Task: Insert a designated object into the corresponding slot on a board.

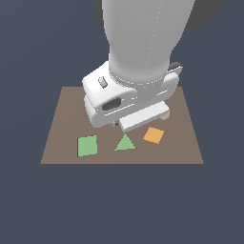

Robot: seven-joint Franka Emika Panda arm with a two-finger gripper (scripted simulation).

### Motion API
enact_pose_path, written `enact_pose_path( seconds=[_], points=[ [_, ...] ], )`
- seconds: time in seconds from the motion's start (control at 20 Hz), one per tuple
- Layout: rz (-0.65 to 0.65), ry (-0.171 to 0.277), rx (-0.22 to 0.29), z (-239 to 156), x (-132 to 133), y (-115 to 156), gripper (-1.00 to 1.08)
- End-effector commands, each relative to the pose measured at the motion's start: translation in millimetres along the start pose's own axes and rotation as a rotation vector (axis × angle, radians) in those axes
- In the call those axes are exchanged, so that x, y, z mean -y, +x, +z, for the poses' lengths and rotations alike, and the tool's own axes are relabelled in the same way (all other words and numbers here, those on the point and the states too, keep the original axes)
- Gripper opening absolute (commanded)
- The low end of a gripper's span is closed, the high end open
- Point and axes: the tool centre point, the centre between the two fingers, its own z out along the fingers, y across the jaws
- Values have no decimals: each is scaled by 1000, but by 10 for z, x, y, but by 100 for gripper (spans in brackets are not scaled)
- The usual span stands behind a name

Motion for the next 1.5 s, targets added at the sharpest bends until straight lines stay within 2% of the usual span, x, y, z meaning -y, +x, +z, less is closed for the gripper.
enact_pose_path(
  seconds=[0.0, 0.4, 0.75, 1.1, 1.45],
  points=[
    [-102, 1, -1, 90, 43, 95, 100],
    [-433, 0, -2, 380, 245, 366, 100],
    [-642, 0, -2, 561, 418, 495, 100],
    [-769, -1, -2, 671, 537, 551, 100],
    [-809, -1, -2, 706, 577, 562, 100]
  ],
)
